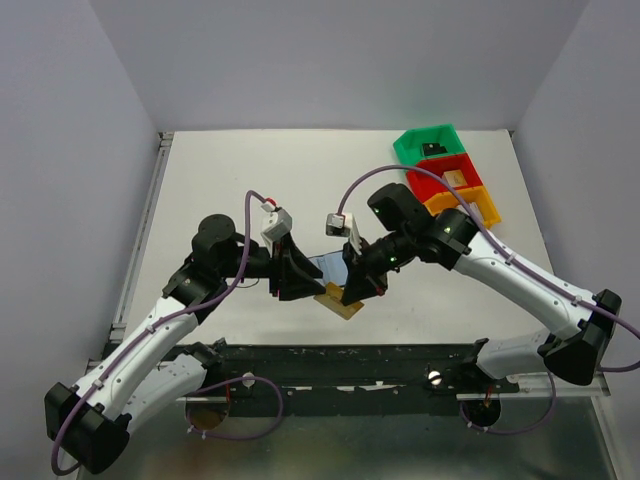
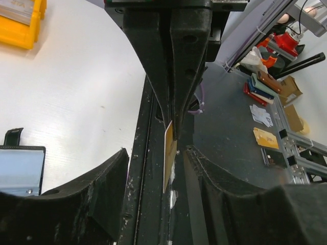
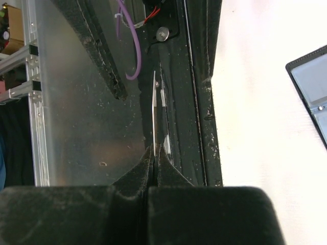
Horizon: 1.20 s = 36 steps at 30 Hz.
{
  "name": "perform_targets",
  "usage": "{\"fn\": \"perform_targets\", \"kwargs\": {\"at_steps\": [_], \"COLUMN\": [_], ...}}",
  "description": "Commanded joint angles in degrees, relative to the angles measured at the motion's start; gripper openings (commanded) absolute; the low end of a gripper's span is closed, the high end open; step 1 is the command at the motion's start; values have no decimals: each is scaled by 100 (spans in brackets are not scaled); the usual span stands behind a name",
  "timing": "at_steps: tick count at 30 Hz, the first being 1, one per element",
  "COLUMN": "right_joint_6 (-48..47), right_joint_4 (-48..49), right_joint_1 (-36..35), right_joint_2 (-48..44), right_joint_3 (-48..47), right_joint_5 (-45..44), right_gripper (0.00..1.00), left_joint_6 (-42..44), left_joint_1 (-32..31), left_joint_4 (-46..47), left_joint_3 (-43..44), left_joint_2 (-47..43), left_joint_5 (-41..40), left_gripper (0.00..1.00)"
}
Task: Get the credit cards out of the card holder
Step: Place the credit card at the center of the board.
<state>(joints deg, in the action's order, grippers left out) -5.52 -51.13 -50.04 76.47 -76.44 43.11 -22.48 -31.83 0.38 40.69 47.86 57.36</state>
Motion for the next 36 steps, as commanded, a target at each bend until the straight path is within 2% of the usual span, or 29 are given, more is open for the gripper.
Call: {"fn": "perform_targets", "kwargs": {"at_steps": [1, 5, 10, 13, 18, 23, 27, 31, 34, 36], "right_joint_6": [-116, -151, -169, -160, -143, -116, -72, 190, 489, 972], "right_joint_4": [-204, -257, -274, -274, -248, -213, -169, -37, 191, 559], "right_joint_1": [-41, -41, -41, -41, -41, -49, -41, -32, 125, 476], "right_joint_2": [96, 149, 158, 141, 132, 149, 132, 27, -158, -403], "right_joint_3": [-300, -397, -415, -398, -389, -398, -371, -362, -336, -222], "right_joint_5": [39, 31, 4, -13, -31, -40, -40, -346, -917, -1216], "right_gripper": [0, 0, 0, 0, 0, 0, 13, 30, 35, 36], "left_joint_6": [-2, -37, -37, -55, -63, -72, -81, -72, -55, -37], "left_joint_1": [28, 28, 11, 2, -33, -112, -130, -121, -104, -7], "left_joint_4": [181, 199, 199, 208, 234, 269, 296, 287, 217, 190], "left_joint_3": [-105, -114, -122, -131, -140, -184, -210, -263, -307, -342], "left_joint_2": [-4, 39, 57, 75, 101, 110, 22, -110, -215, -259], "left_joint_5": [346, 425, 460, 486, 548, 557, 408, 223, -84, -505], "left_gripper": [55, 51, 36, 31, 28, 16, 0, 0, 0, 0]}}
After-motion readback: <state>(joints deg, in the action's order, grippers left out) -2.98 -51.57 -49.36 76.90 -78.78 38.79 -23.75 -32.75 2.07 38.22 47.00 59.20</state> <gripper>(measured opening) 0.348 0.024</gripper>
